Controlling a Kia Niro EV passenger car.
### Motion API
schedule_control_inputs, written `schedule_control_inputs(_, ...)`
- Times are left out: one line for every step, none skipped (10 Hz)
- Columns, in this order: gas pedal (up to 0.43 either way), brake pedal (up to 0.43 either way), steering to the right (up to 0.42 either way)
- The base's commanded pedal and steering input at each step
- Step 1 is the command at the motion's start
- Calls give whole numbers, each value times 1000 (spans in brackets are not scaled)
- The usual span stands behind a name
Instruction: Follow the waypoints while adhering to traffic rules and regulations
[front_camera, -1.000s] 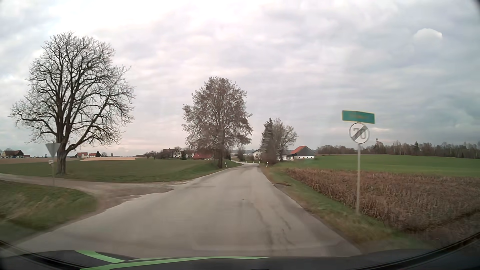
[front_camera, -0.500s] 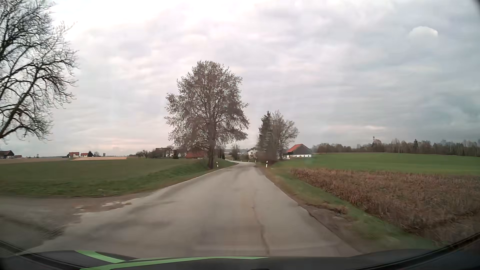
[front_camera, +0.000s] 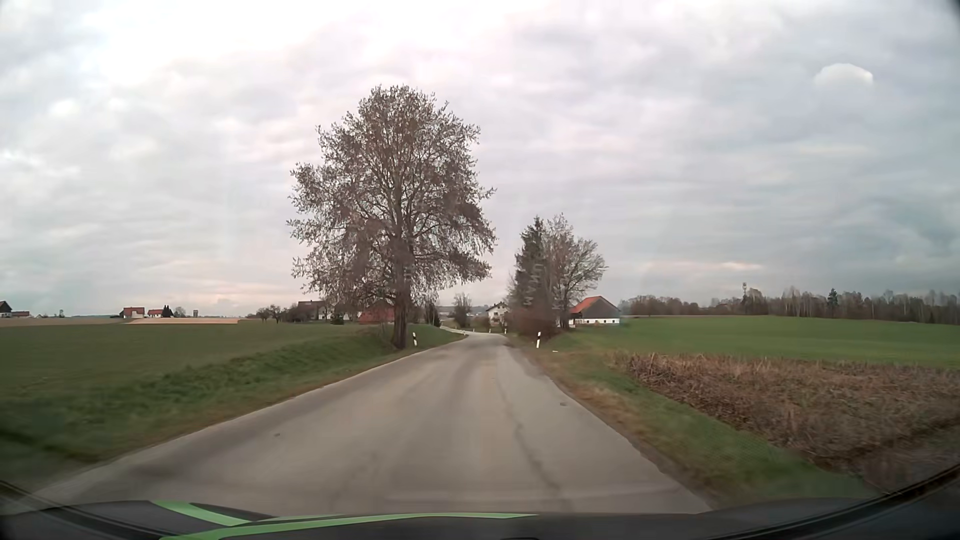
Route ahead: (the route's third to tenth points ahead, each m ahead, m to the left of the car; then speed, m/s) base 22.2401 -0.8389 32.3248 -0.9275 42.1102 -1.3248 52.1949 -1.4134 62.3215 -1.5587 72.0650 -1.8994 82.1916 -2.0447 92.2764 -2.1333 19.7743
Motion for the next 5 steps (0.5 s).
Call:
schedule_control_inputs(177,0,6)
schedule_control_inputs(177,0,6)
schedule_control_inputs(177,0,6)
schedule_control_inputs(177,0,6)
schedule_control_inputs(177,0,6)
